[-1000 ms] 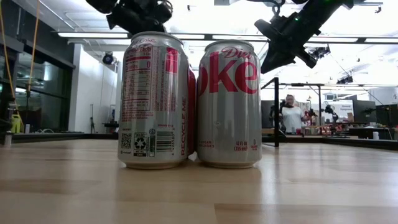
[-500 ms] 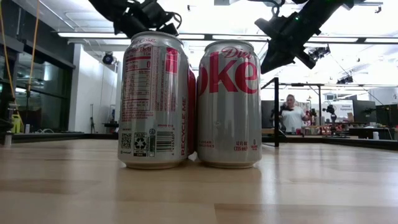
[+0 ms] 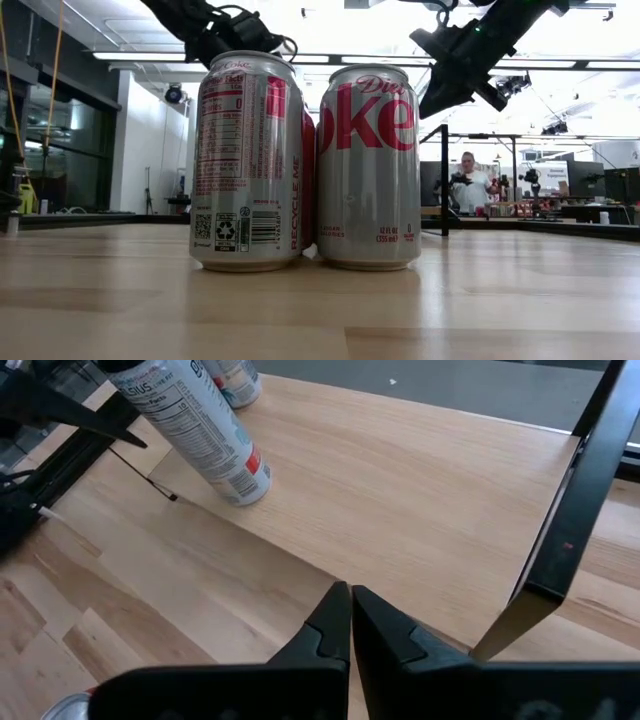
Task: Place canned beverage on shelf
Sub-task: Put the white soda can aligned with the other white soda can on the shelf
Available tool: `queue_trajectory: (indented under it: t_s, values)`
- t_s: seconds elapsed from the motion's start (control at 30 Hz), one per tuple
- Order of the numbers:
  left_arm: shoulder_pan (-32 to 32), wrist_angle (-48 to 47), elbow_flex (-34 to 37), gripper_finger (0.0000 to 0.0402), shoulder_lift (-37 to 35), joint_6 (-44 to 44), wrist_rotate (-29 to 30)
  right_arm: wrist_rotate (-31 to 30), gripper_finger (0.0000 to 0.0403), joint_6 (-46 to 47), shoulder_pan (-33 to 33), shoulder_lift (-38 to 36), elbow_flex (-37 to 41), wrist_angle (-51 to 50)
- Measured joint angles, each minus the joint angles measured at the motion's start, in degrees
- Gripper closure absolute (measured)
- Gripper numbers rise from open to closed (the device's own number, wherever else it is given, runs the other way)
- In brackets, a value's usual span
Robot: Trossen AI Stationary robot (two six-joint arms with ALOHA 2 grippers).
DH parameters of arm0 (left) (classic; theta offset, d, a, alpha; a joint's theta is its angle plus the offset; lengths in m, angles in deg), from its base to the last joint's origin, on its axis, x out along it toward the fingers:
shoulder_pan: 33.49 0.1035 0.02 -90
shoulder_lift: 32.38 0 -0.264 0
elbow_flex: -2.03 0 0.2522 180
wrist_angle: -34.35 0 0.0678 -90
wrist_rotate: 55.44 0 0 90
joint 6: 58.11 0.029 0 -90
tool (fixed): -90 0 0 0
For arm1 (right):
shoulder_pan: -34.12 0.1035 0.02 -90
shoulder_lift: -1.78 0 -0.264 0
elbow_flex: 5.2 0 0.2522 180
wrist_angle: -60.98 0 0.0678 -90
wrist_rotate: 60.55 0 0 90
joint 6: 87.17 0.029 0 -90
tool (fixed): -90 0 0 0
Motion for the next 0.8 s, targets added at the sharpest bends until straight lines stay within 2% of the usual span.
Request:
queue_trajectory:
  t_s: [0.17,0.27,0.4,0.67,0.8]
  values:
    - [0.0,-0.1,0.0,0.004,0.0,0.4,-0.3,0.0,0.0402,0.1,0.0,0.0,0.0,0.0]
    - [-0.2,0.0,0.0,0.0057,0.0,0.9,-0.3,0.0,0.0402,0.1,0.0,0.0,0.0,0.0]
    - [-0.3,0.3,0.0,0.0097,0.0,0.9,0.4,0.0,0.0402,0.2,0.0,0.0,0.0,0.1]
    - [-0.3,1.7,0.0,0.0204,0.0,-1.5,0.7,0.0,0.0402,0.2,0.0,0.0,0.0,0.8]
    - [-0.4,2.8,0.0,0.024,0.0,-8.4,5.5,0.0,0.0402,0.2,0.0,0.0,0.0,0.8]
